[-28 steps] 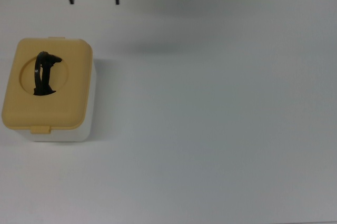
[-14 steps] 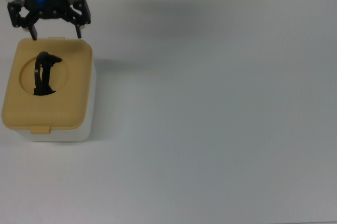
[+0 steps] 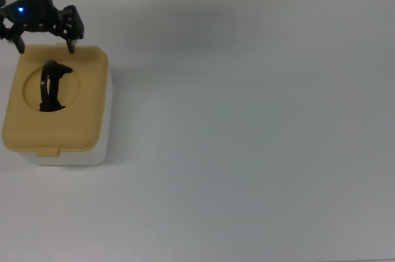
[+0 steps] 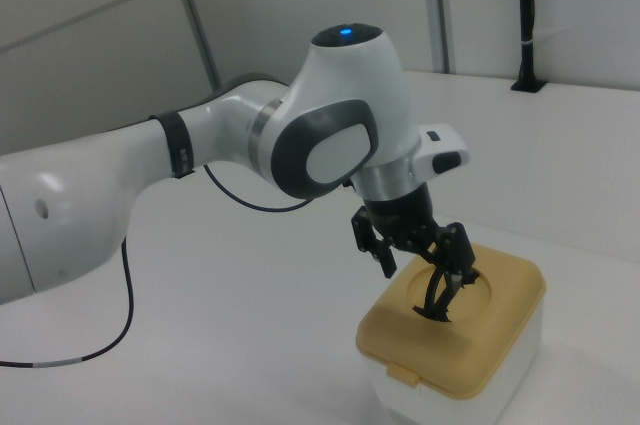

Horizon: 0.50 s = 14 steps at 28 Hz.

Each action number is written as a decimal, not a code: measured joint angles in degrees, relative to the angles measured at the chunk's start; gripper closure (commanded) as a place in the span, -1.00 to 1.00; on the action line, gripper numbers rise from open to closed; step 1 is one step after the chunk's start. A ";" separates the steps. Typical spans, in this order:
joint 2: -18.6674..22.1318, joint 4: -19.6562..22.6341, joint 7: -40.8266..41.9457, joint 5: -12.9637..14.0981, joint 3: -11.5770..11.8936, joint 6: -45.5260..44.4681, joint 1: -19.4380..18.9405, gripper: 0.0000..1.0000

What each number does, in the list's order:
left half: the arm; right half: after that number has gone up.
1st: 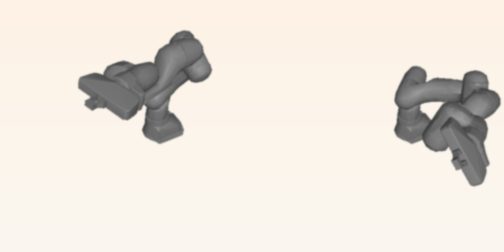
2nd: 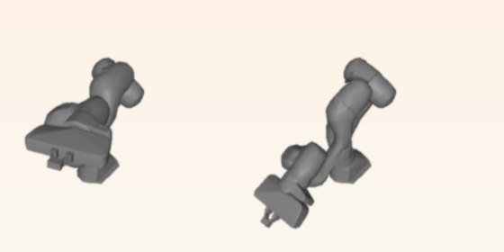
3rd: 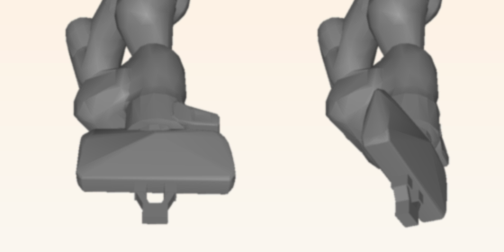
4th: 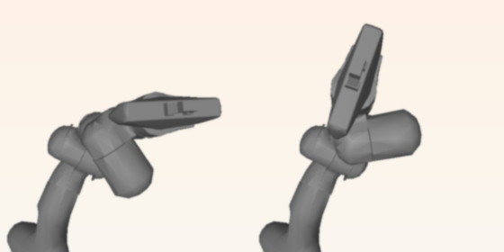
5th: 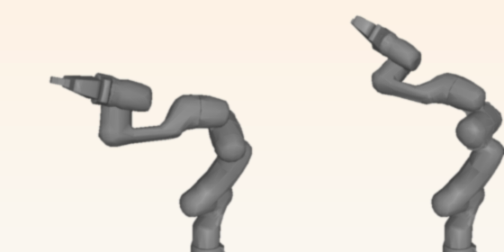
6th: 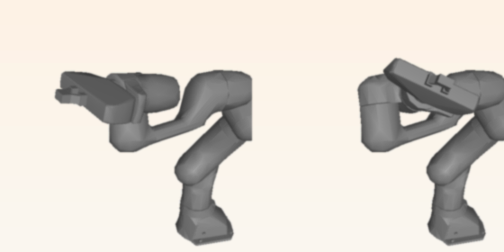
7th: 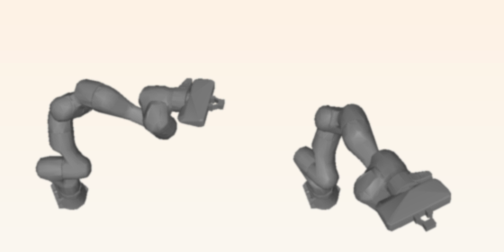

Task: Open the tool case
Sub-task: 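Lower the open gripper onto the black handle of the tan lid, then close the gripper on the black lid handle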

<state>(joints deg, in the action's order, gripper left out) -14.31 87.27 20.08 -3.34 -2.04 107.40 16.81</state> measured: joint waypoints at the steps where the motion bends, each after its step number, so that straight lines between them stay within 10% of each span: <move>1: -0.25 -0.09 -0.01 0.00 0.00 0.54 0.23 -1.00; 9: -3.36 -0.20 -4.19 0.01 -0.07 7.43 0.42 -0.82; 14: -4.17 -0.39 -5.70 0.01 -0.48 7.98 0.11 -0.18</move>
<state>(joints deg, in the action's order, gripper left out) -18.47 86.88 14.38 -3.33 -2.52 115.38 16.92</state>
